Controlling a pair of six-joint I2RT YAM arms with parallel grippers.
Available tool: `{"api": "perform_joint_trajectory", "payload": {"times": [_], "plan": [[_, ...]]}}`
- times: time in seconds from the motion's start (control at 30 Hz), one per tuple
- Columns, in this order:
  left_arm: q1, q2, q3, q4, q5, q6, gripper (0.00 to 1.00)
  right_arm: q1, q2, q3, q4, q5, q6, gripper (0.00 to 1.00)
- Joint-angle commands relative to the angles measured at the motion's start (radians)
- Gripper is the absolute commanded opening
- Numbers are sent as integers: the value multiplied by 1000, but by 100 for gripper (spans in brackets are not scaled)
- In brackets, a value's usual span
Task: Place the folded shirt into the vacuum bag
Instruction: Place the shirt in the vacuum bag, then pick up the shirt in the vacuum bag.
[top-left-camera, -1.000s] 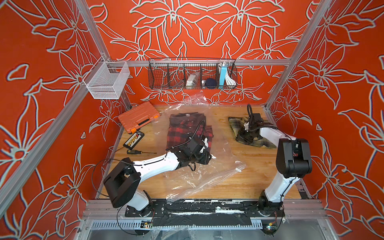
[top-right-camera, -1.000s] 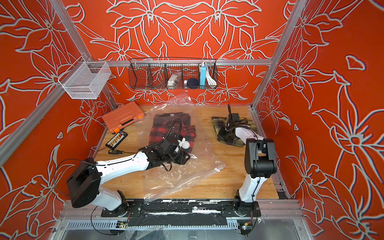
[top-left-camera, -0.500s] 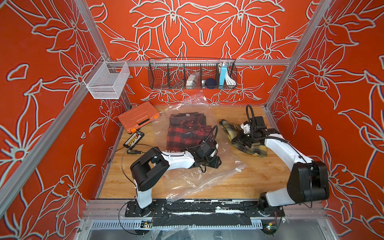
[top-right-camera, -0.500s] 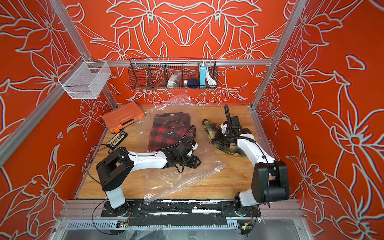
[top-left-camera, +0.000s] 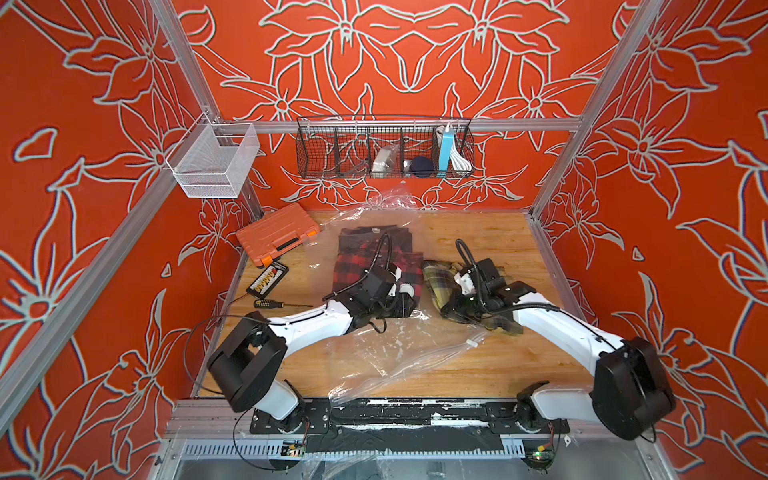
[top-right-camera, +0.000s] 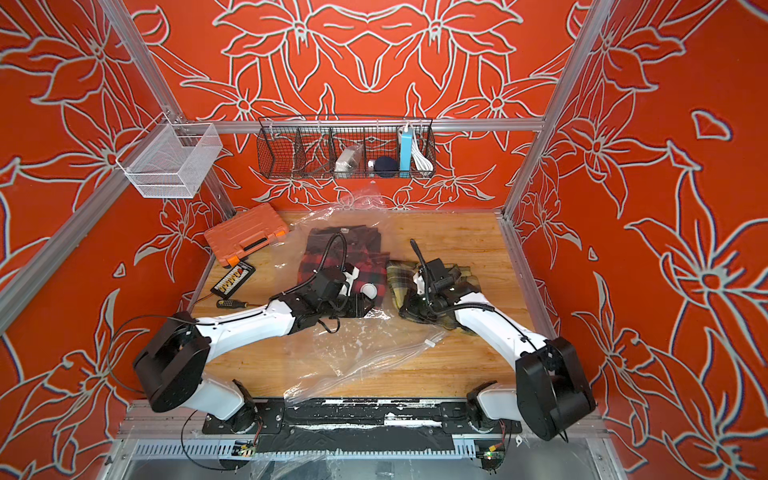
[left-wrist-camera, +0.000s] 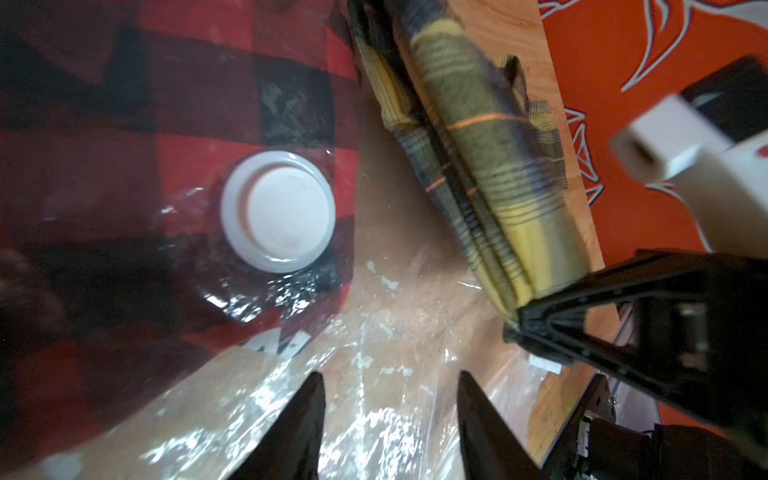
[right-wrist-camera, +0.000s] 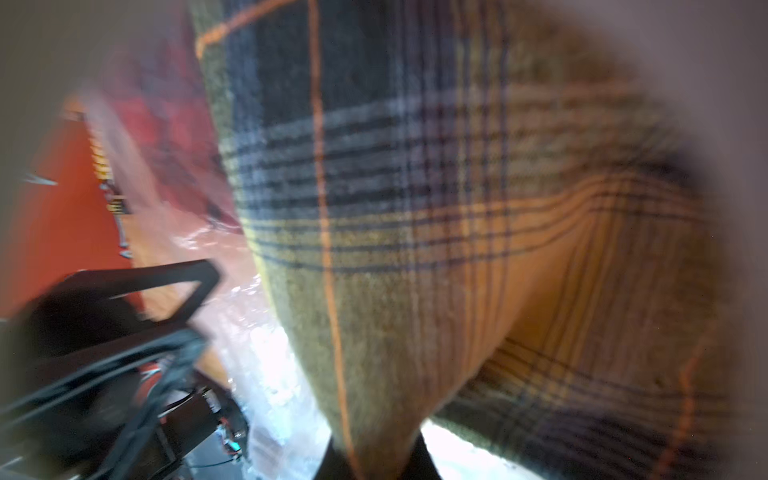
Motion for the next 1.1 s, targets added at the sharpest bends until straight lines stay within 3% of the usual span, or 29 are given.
{"api": "perform_joint_trajectory", "payload": {"times": [0.0, 0.1, 0.2, 0.37, 0.43, 0.6, 0.67, 0.77, 0.87, 1.0, 1.07], "plan": [[16, -5, 10, -55, -16, -7, 52, 57, 73, -30, 171, 95, 100, 0], [18, 18, 58, -101, -4, 12, 52, 74, 167, -24, 247, 74, 106, 0], [18, 24, 89, -124, 2, 14, 52, 76, 231, 19, 229, 29, 43, 10], [18, 25, 136, -184, -19, 53, 53, 44, 179, 103, 50, -68, -150, 62], [13, 40, 176, -240, -42, 79, 53, 5, 110, 123, -45, -63, -208, 71], [12, 139, 278, -305, 3, 106, 57, -180, -57, 98, -191, 19, -250, 74], [8, 193, 329, -308, 29, 107, 59, -273, -92, 93, -247, 129, -273, 74], [-1, 280, 429, -367, 26, 140, 60, -328, -118, 133, -313, 380, -305, 80], [-3, 375, 536, -434, -1, 172, 61, -399, -88, 155, -294, 455, -291, 88], [-7, 472, 643, -477, -53, 208, 61, -539, 14, 170, -231, 396, -296, 95], [-8, 520, 687, -499, -77, 223, 60, -555, 70, 191, -216, 395, -318, 95]]}}
